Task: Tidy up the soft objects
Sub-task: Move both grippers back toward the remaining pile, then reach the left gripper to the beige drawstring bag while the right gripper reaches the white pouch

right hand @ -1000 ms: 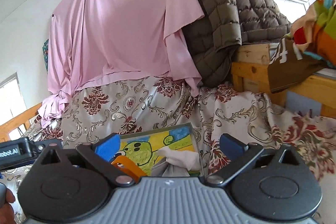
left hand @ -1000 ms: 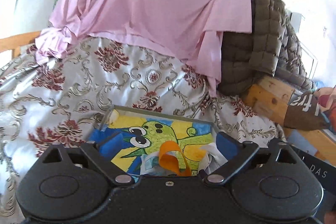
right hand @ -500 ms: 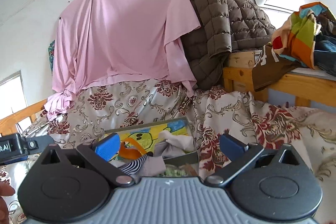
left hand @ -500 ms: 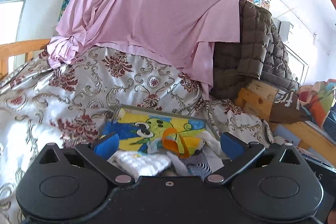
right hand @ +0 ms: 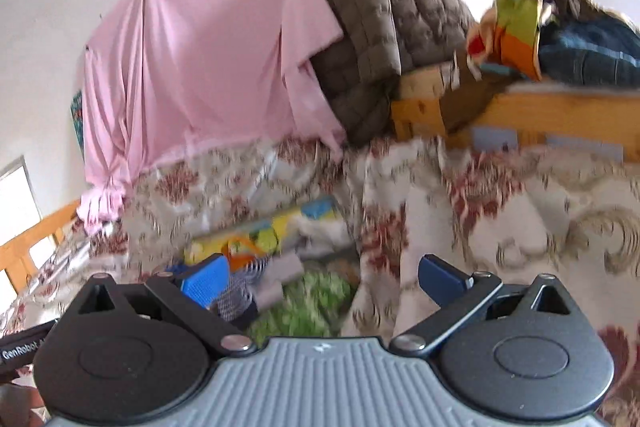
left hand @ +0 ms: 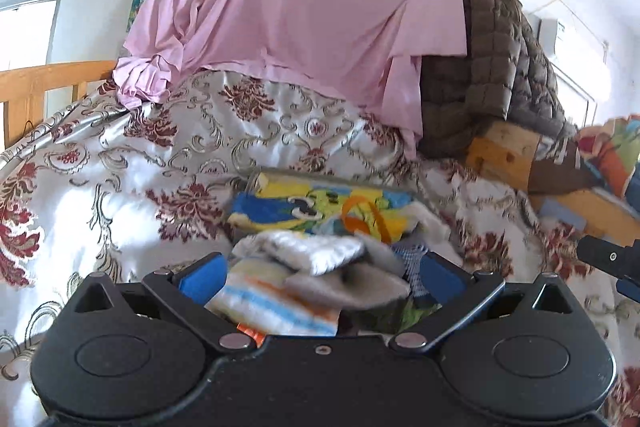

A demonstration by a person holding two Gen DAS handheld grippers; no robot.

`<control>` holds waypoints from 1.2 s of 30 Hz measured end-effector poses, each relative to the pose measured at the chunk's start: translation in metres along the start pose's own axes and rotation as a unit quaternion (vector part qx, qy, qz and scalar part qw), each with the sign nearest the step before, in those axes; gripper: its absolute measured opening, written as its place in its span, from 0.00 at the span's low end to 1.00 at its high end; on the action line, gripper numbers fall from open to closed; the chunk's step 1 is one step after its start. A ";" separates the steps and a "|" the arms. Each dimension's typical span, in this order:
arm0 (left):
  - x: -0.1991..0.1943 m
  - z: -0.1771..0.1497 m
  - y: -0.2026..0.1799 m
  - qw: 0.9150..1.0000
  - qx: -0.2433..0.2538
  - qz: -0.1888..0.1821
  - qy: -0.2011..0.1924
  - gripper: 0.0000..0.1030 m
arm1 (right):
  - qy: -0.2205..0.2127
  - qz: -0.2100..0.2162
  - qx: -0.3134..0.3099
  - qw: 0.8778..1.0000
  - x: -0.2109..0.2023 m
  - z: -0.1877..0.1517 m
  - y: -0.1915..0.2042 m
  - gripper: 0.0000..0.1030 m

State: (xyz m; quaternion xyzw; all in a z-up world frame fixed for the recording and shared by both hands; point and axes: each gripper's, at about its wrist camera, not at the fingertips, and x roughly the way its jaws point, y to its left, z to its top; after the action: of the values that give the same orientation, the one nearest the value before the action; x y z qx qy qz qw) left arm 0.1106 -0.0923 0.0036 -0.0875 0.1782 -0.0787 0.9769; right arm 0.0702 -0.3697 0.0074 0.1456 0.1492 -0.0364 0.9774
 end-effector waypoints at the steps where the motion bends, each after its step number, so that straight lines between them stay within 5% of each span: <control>1: 0.000 -0.004 0.002 1.000 0.005 -0.003 0.002 0.99 | 0.010 0.002 0.000 1.000 0.000 -0.003 0.001 1.00; 9: 0.007 -0.028 0.007 0.997 0.048 -0.043 0.052 0.99 | 0.092 -0.003 -0.022 0.996 0.019 -0.017 0.014 1.00; 19: 0.018 -0.043 0.019 0.994 0.049 -0.031 0.089 0.99 | 0.159 0.014 -0.033 0.987 0.037 -0.027 0.018 1.00; 24: 0.021 -0.044 0.022 0.994 0.045 -0.023 0.096 0.99 | 0.211 -0.017 -0.044 0.976 0.053 -0.037 0.020 1.00; 36: 0.025 -0.042 0.024 0.993 0.060 -0.015 0.103 0.99 | 0.246 0.006 -0.110 0.963 0.067 -0.049 0.040 1.00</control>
State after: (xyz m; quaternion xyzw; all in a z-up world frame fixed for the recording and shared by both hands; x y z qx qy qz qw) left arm 0.1218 -0.0797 -0.0483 -0.0231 0.2713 -0.1120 0.9557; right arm 0.1245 -0.3188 -0.0468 0.0423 0.3874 0.0230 0.9207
